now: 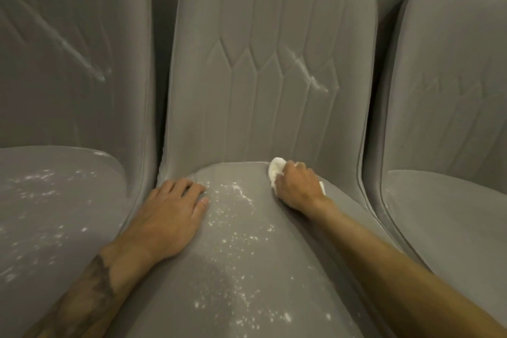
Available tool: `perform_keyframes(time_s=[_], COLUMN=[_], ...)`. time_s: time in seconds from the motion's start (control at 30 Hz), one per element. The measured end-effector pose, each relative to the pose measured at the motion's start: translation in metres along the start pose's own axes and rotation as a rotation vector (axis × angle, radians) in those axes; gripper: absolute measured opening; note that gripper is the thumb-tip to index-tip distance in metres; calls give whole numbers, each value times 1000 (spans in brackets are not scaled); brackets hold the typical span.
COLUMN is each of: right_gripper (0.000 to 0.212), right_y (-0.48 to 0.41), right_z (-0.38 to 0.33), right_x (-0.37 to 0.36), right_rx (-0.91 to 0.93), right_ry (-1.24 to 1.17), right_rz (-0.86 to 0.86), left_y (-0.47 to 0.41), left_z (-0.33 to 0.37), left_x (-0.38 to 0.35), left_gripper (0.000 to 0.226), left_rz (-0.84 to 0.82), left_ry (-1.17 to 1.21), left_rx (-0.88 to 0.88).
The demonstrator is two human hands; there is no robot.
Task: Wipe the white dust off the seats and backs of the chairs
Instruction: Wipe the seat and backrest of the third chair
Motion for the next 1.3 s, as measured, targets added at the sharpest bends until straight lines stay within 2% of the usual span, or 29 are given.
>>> perform_keyframes(time_s=[0.1, 0.17, 0.23, 0.33, 0.4, 0.47, 0.53, 0.6, 0.7, 0.8, 0.9, 0.97, 1.03, 1.1, 1.2, 1.23, 1.3], right_gripper=[32, 28, 26, 36, 37, 32, 31, 30, 28, 35, 33, 28, 24, 25, 34, 36, 36], right_y=[18, 25, 13, -10, -12, 3, 28, 37, 11, -8, 10, 32, 33, 13, -14, -13, 2], right_z=[-24, -18, 1, 22, 4, -30, -56, -59, -37, -36, -66, -76, -70, -53, -38, -46, -68], right_x=[-11, -8, 1, 9, 3, -11, -24, -23, -13, -11, -25, -32, -28, -22, -16, -17, -26], right_rx=[243, 316, 252, 18, 6, 155, 347, 434, 308, 149, 277, 434, 489, 415, 175, 158, 249], right_ry=[-91, -127, -90, -10, -35, -116, -174, -188, -121, -66, -116, -177, -189, -122, -63, -61, -90], right_rz=[-79, -139, -133, -91, -47, -38, -126, -183, -172, -106, -79, -140, -195, -190, -134, -119, -100], left_y=[-3, -5, -4, 0, 2, 2, 1, 1, 5, 11, 17, 18, 18, 18, 19, 19, 19], left_z=[-1, 0, -1, 1, -1, -1, 0, -3, -9, -18, -31, -36, -36, -34, -33, -34, -34], left_x=[1, 1, 2, 4, 4, 3, 4, 5, 10, 17, 18, 18, 18, 16, 14, 13, 12], left_gripper=[49, 44, 43, 54, 51, 44, 44, 44, 40, 39, 38, 37, 35, 33, 35, 36, 37], left_rz=[5, 20, 22, 23, 36, 45, 33, 39, 87, 144, 184, 189, 192, 192, 188, 188, 193], left_ry=[-10, -13, -11, -17, -5, 25, 59, 95, 168, 135, 85, 59, 38, 29, 7, 6, 12], left_rx=[-3, 0, 6, -5, -4, -6, -8, -8, -24, -42, 8, 45, 44, 44, 54, 60, 70])
Point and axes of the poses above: each hand's wrist, its own y-axis away from the middle knuckle, its own x-axis out of the back of the hand, z = x × y, the point moved 4 cm from there along -y, towards the middle knuckle, and after that the axes turned 10 degrees about -y, right-handed, at the moved point
